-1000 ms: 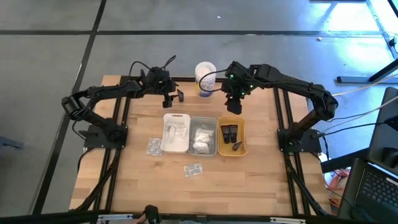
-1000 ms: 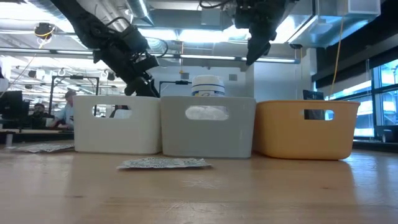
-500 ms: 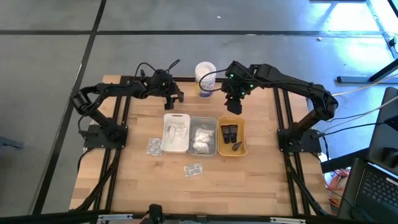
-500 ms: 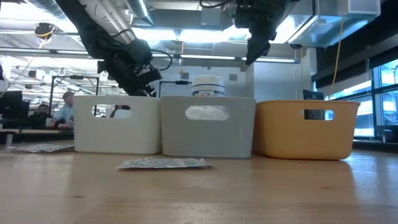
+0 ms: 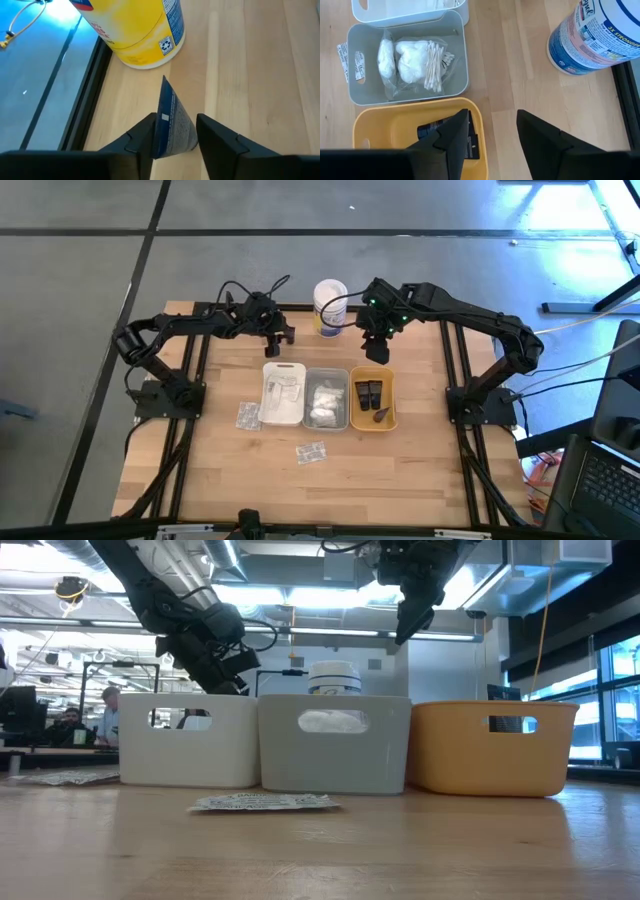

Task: Pick & Place Travel size toiletries
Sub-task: Put the blue shave cream into the yellow bin

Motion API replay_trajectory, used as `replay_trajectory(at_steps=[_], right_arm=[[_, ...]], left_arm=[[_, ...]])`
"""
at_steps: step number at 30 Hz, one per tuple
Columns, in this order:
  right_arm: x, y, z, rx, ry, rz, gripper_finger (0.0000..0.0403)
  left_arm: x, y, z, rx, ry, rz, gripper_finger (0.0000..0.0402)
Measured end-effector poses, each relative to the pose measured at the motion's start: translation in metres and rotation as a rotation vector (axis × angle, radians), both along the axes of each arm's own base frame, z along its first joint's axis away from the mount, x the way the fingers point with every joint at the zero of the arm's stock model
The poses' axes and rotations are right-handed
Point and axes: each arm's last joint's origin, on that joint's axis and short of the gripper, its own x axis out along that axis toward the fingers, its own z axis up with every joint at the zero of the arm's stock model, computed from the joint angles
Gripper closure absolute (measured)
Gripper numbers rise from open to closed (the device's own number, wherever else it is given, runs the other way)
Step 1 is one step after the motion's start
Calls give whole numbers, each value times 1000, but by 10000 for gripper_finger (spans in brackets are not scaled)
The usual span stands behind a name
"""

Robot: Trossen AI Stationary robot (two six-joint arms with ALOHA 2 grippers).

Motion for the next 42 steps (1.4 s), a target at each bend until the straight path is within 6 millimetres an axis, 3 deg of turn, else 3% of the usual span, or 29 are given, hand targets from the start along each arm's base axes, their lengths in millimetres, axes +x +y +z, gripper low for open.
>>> replay_trajectory(at_steps=[14,22,30,42], right_arm=[[1,0,0,23,-5,-51,270],[4,10,1,64,-19,-1,295],[9,25,1,78,-18,29,322],[23,39,6,48,-127,84,355]], left_arm=[[-1,-1,3,-51,-30,61,379],[-14,-12,37,-48,-112,101,392],[-30,-41,72,-163,-215,171,396],[-59,-101,120,-191,-368,80,398]])
